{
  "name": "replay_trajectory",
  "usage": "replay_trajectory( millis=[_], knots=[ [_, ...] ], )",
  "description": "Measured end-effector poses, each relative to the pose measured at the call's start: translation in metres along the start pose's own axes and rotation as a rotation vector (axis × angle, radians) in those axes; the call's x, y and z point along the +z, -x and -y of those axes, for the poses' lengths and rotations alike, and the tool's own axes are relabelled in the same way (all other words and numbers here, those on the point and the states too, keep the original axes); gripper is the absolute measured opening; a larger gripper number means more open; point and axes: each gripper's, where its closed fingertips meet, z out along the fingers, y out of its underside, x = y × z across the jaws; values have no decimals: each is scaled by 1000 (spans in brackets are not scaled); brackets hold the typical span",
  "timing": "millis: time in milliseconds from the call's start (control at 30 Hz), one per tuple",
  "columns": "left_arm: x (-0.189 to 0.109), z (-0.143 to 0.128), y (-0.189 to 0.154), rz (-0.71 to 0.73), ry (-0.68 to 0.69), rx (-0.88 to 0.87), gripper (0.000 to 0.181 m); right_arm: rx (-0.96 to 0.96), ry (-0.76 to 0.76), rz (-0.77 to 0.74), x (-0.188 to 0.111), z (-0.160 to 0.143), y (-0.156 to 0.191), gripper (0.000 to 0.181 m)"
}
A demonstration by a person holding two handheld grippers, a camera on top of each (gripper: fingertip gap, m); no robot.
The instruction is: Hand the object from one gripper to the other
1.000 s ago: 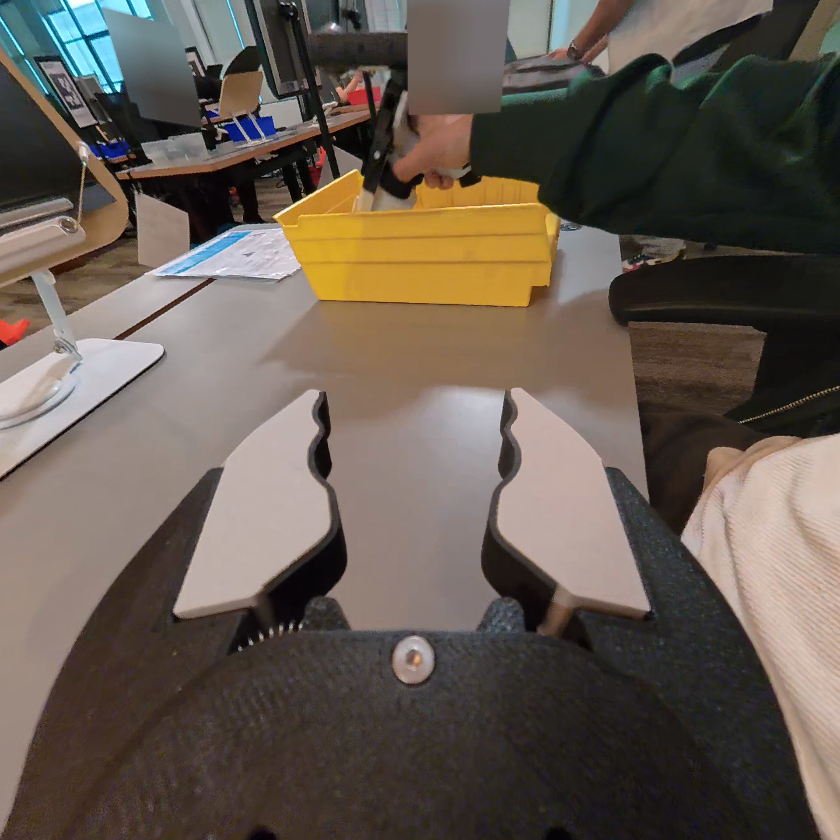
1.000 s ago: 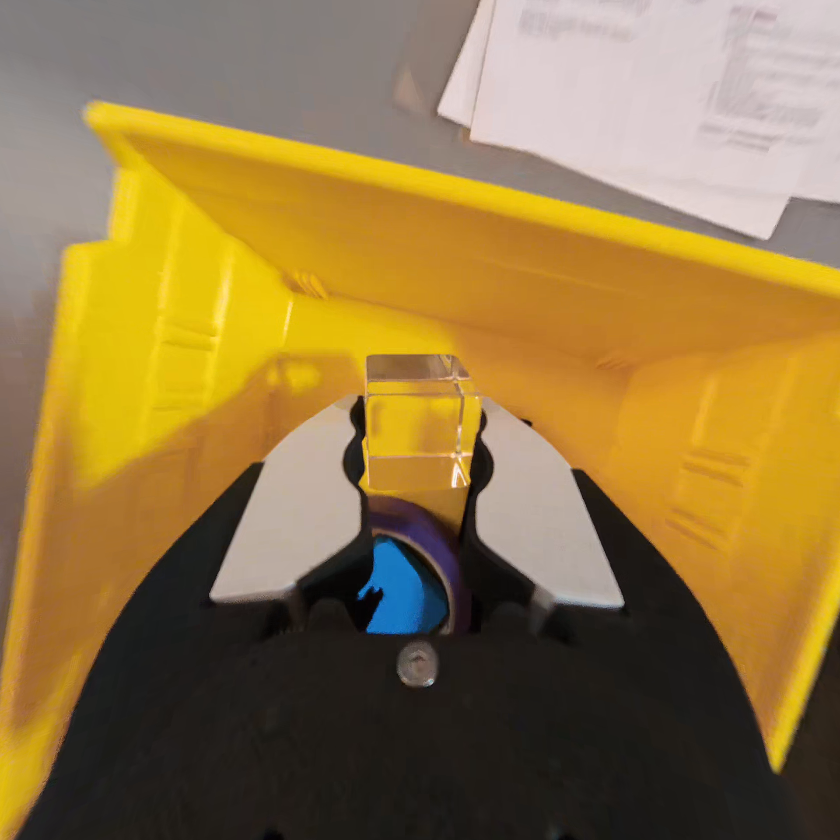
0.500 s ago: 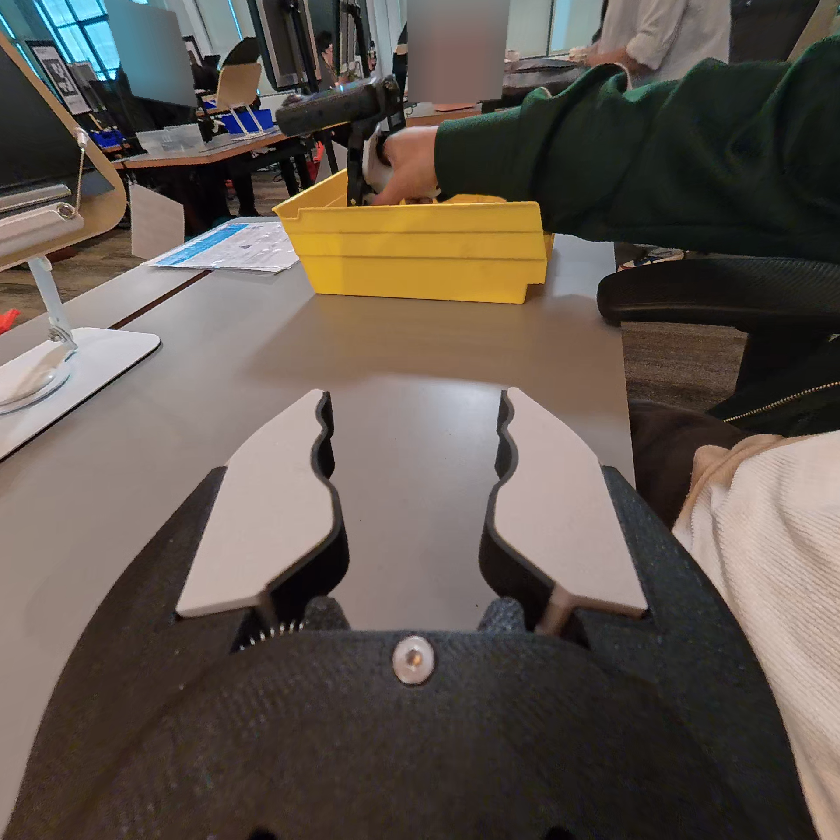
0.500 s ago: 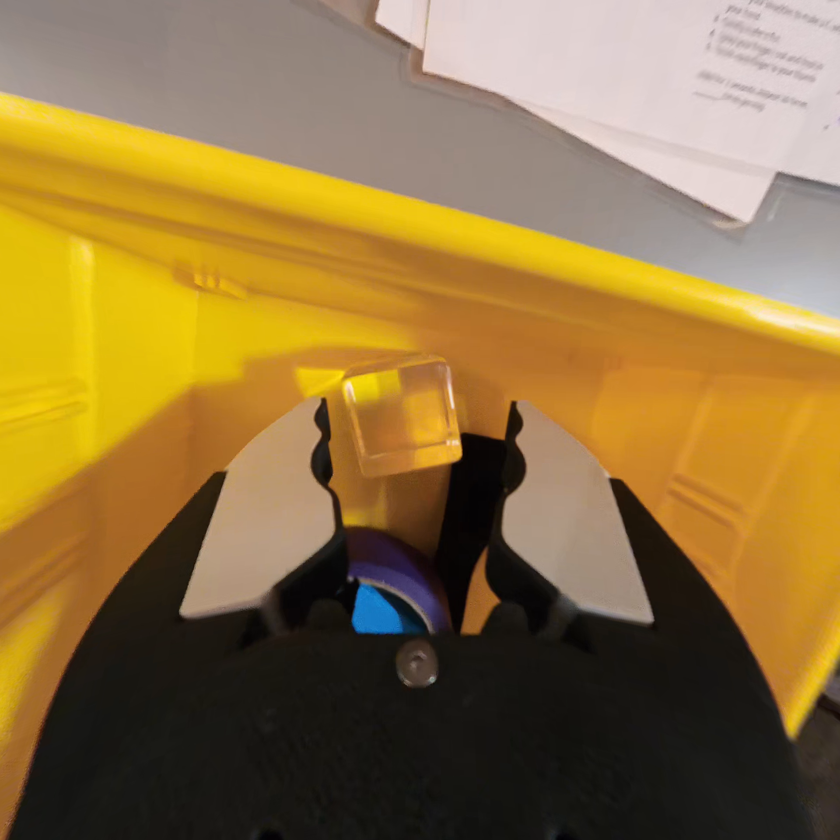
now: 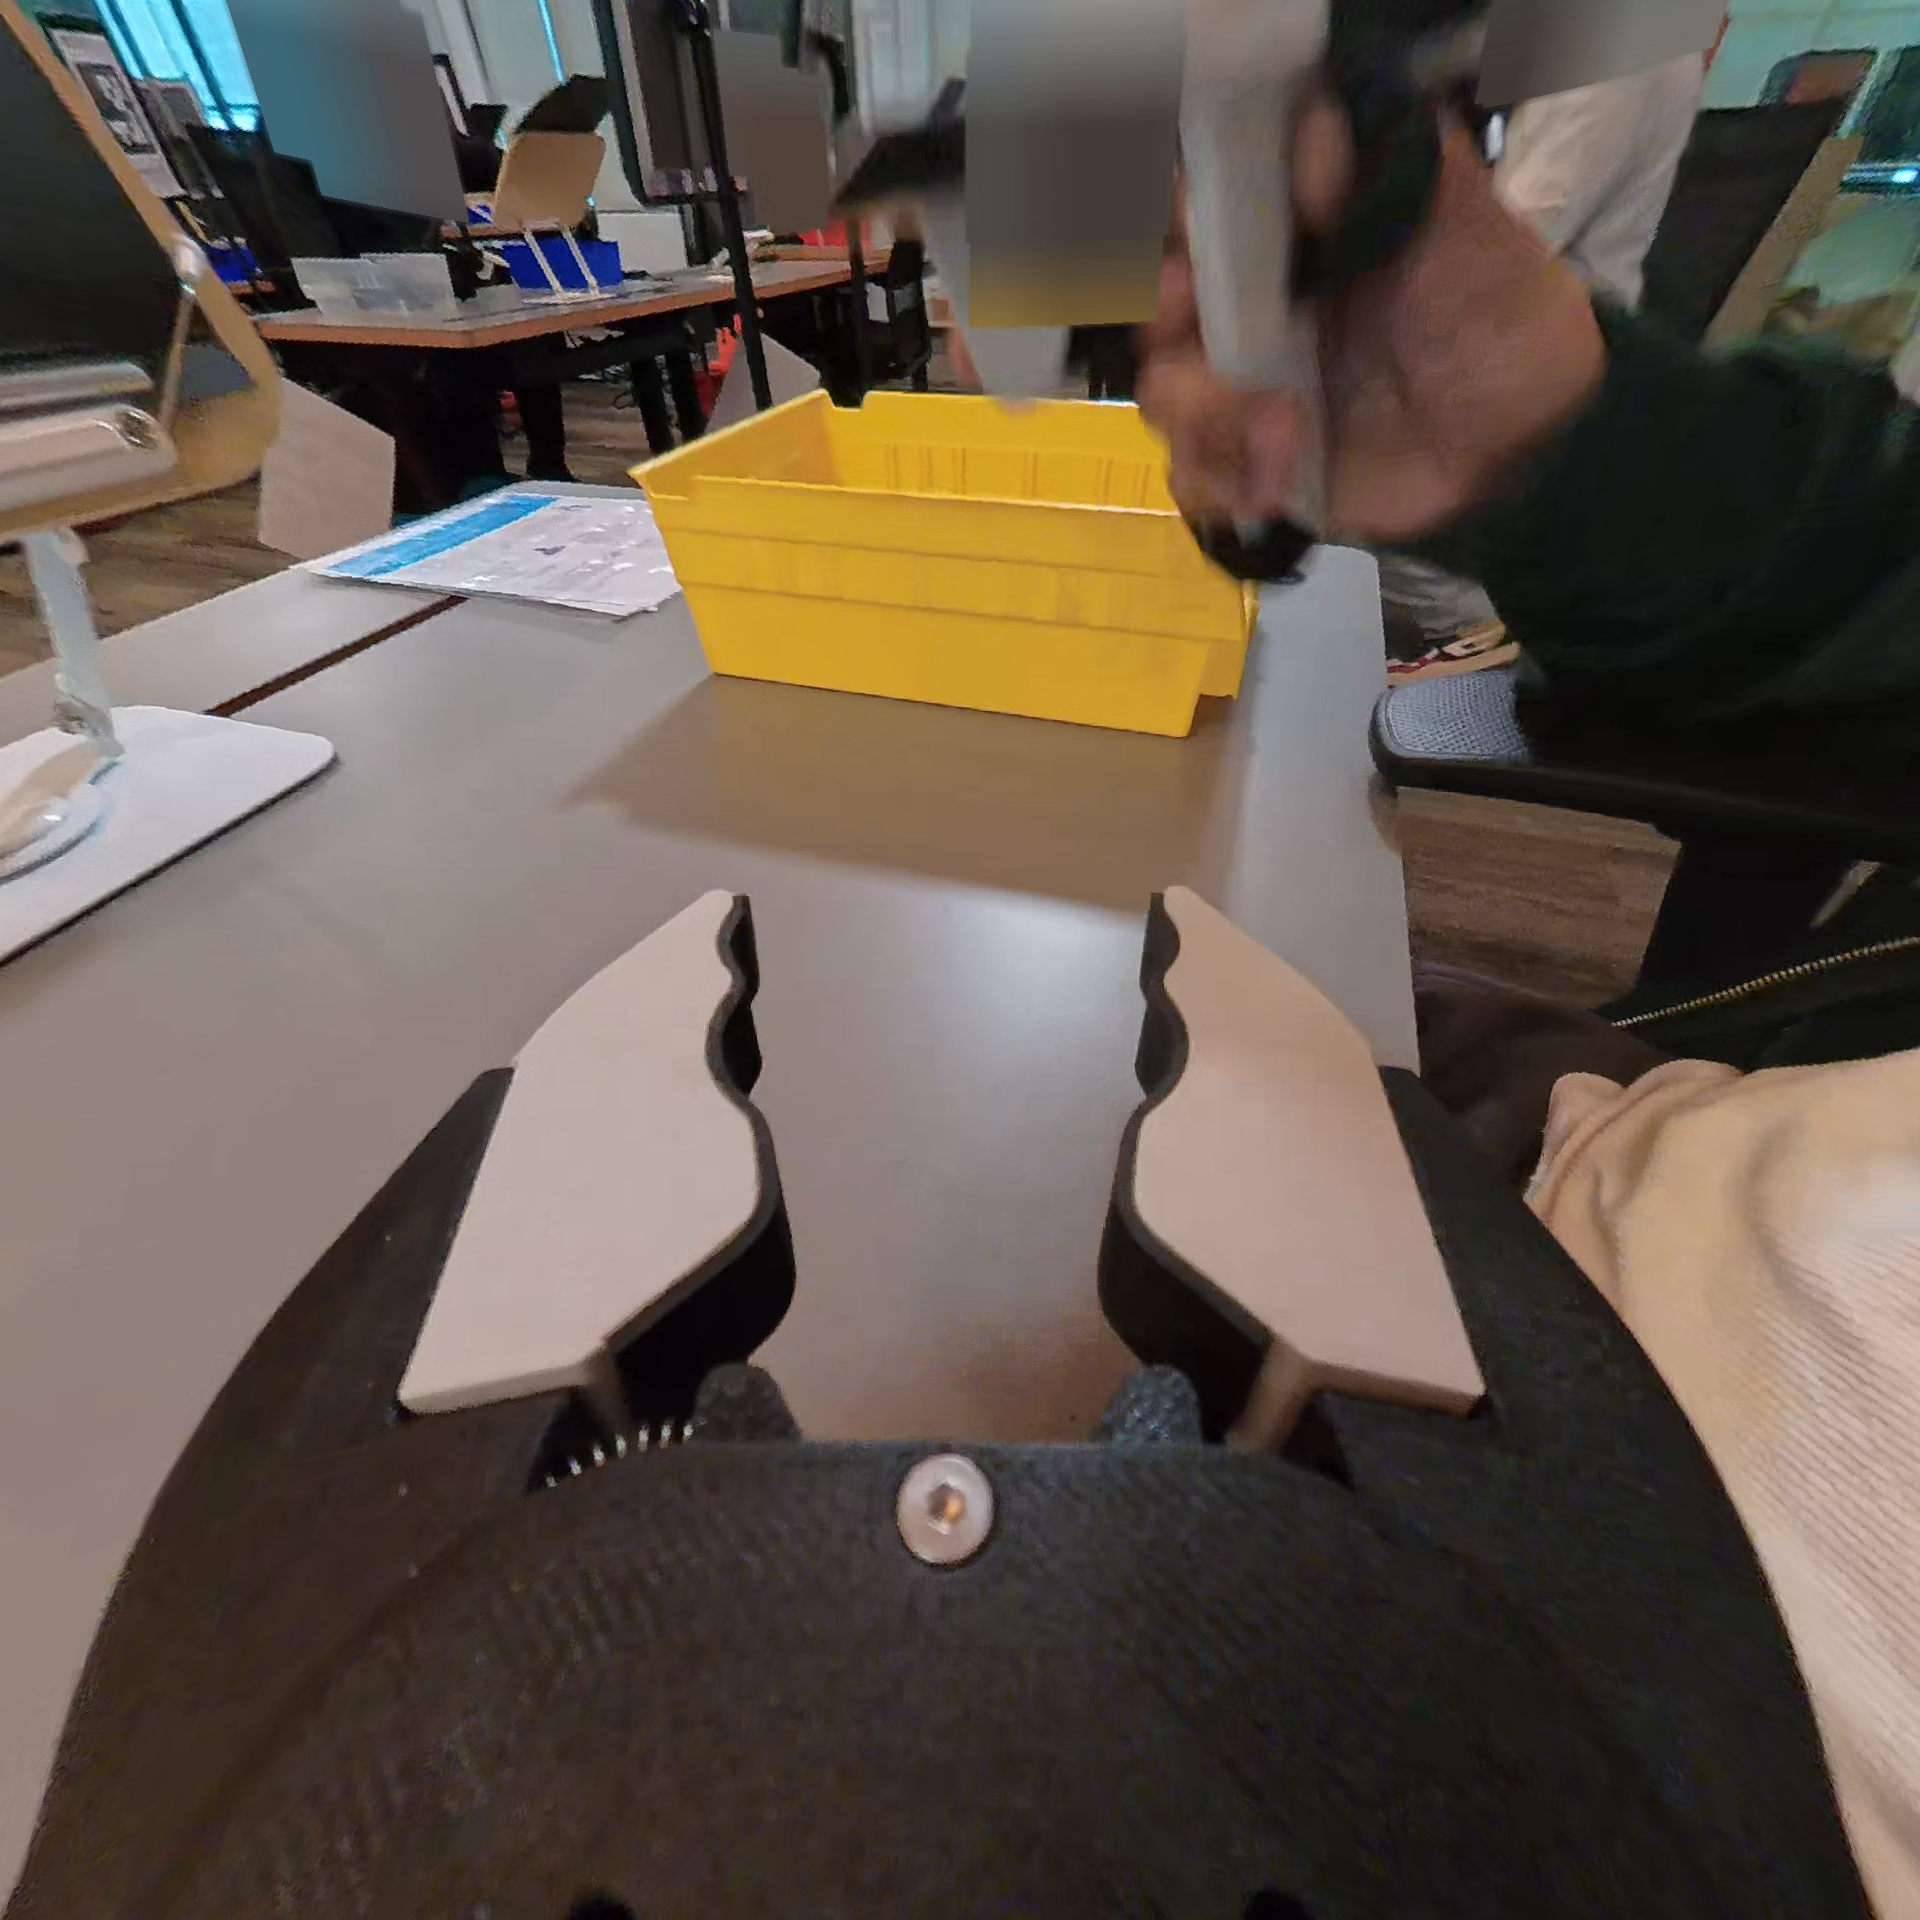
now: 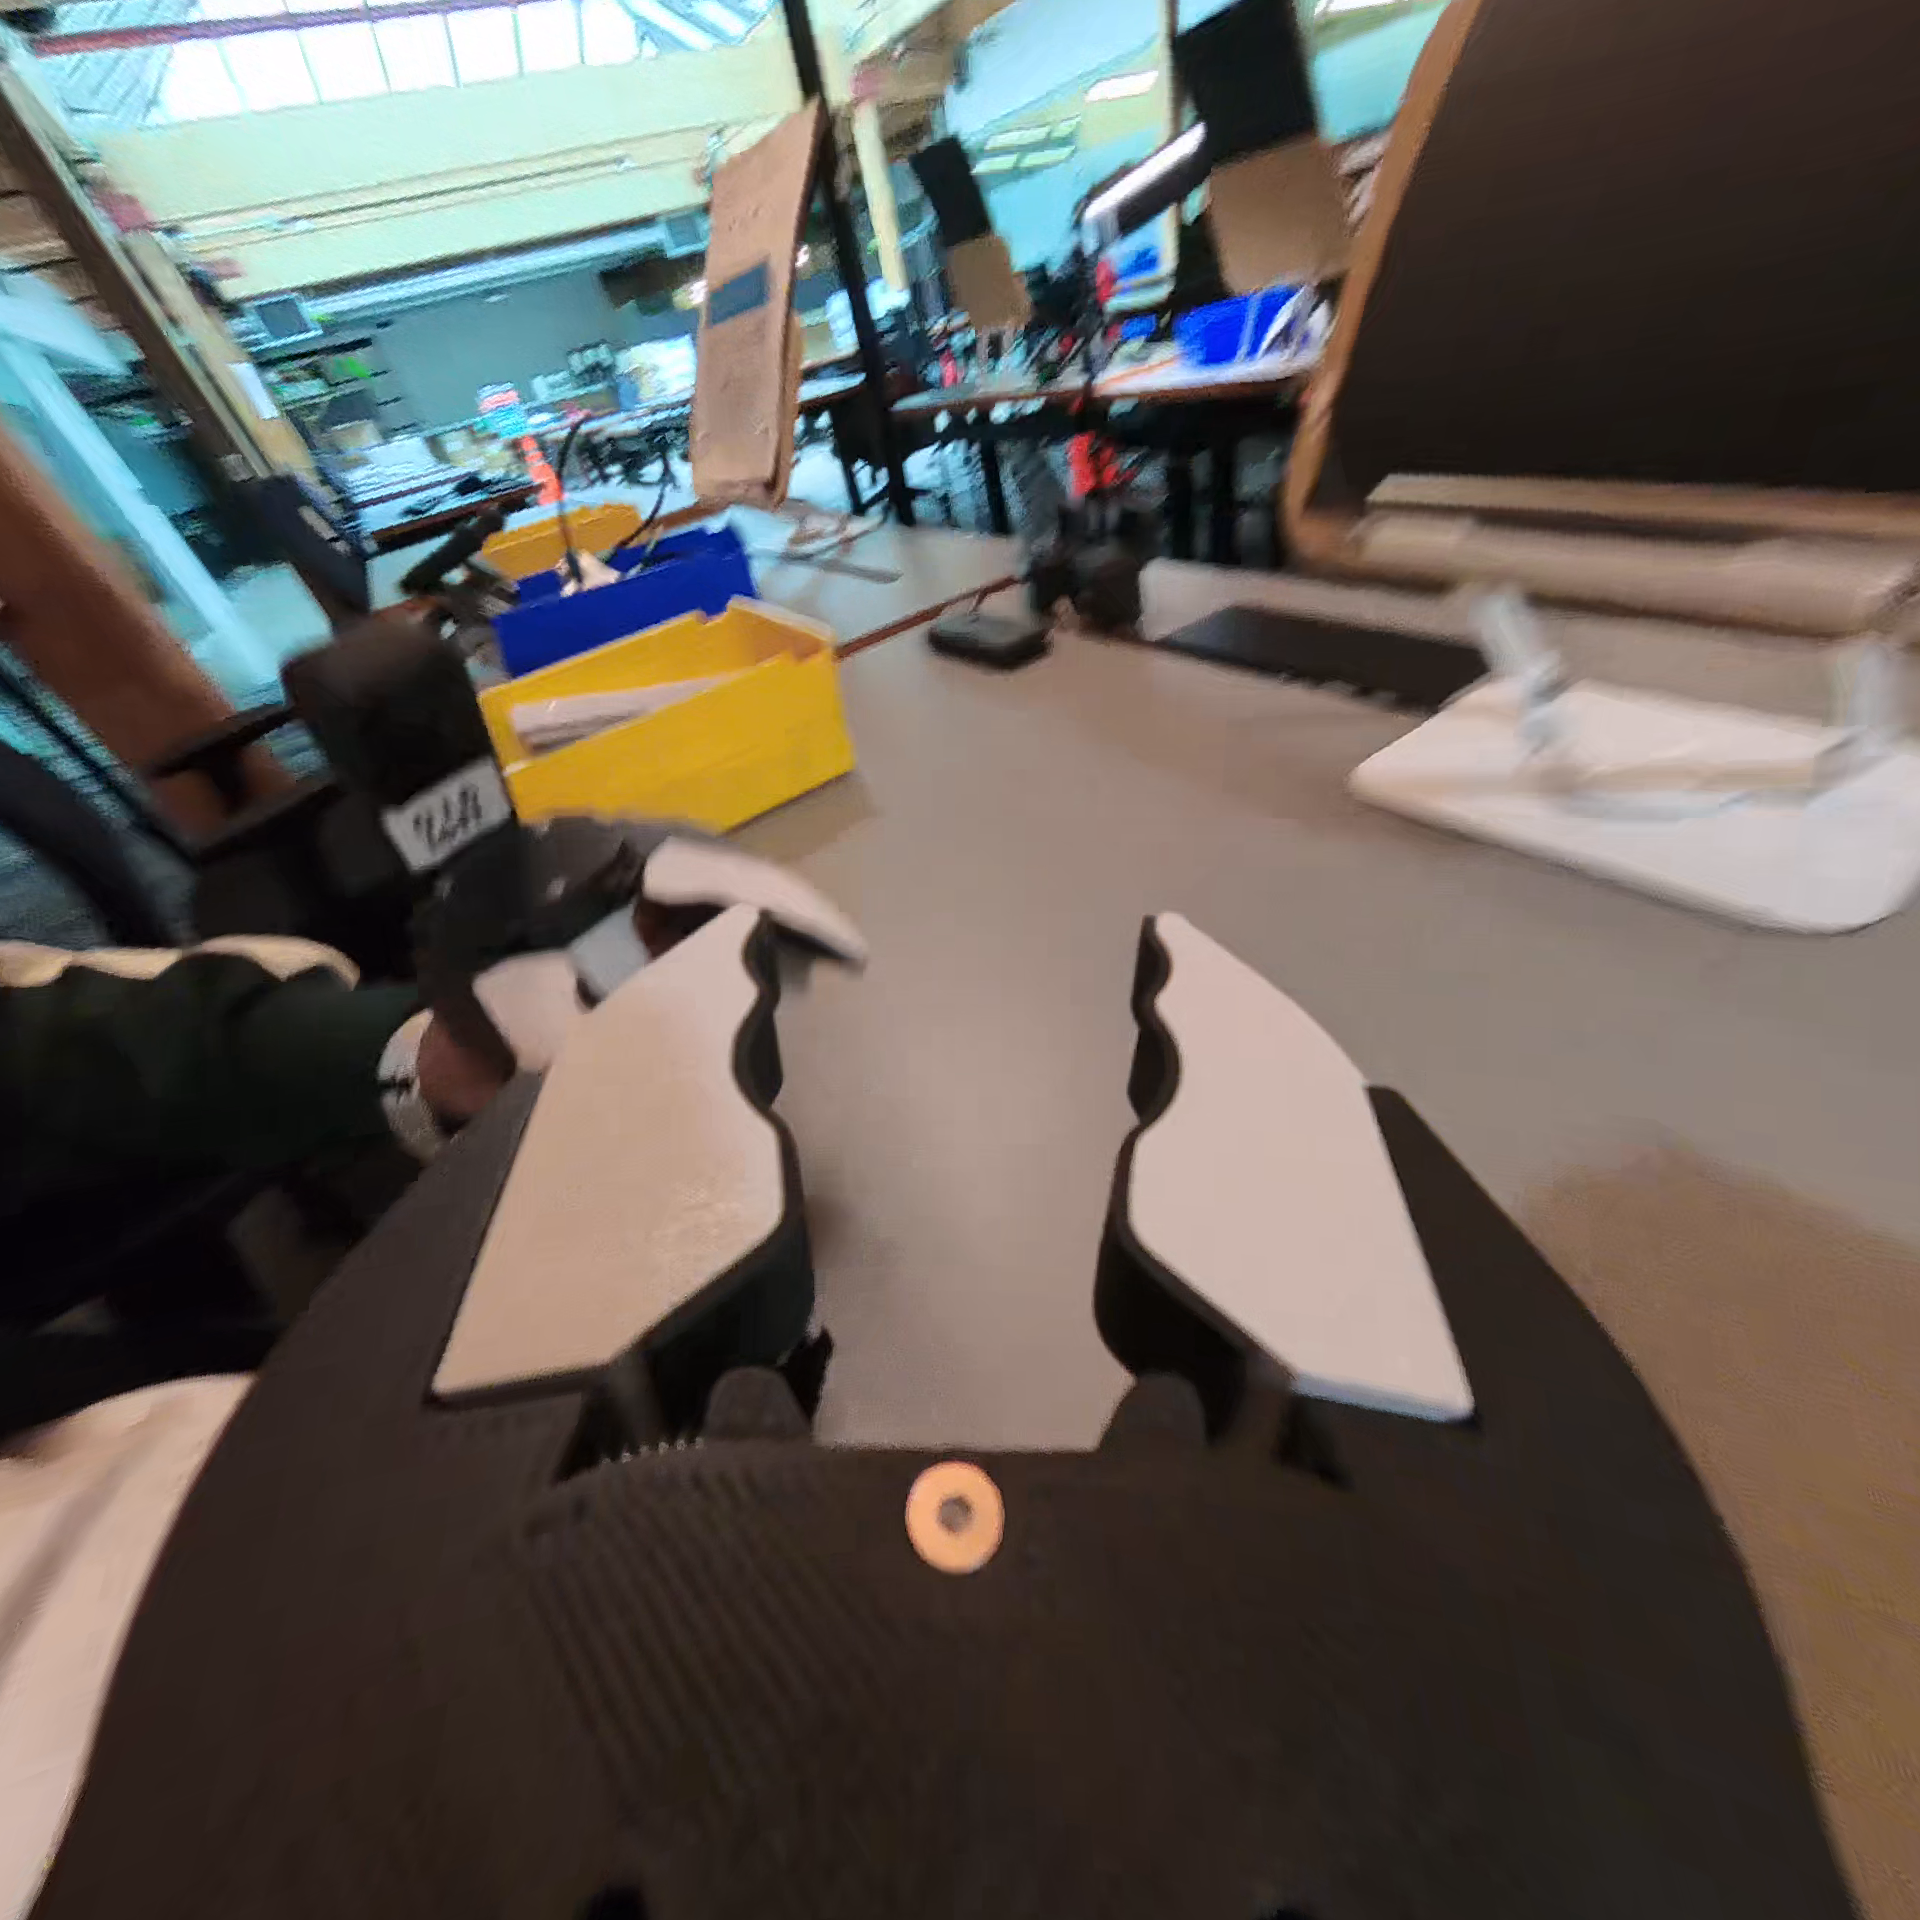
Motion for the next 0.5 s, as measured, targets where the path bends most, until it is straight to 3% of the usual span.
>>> replay_trajectory(
  millis=[133, 300, 367, 433, 500],
  knots=[
    [-16, 18, 18, 75, -48, -5, 71, 53, 157, 78, 33, -76, 17, 61],
    [-62, 38, 70, 246, -29, -32, 62, 141, 219, 147, 44, -101, 20, 56],
    [-96, 48, 94, 314, 12, -33, 56, 163, 217, 158, 44, -103, 20, 54],
    [-138, 52, 114, 361, 80, -47, 39, 168, 216, 165, 44, -104, 21, 54],
    [-190, 31, 136, 459, 252, -125, 38, 155, 216, 167, 44, -104, 21, 53]
  ],
)
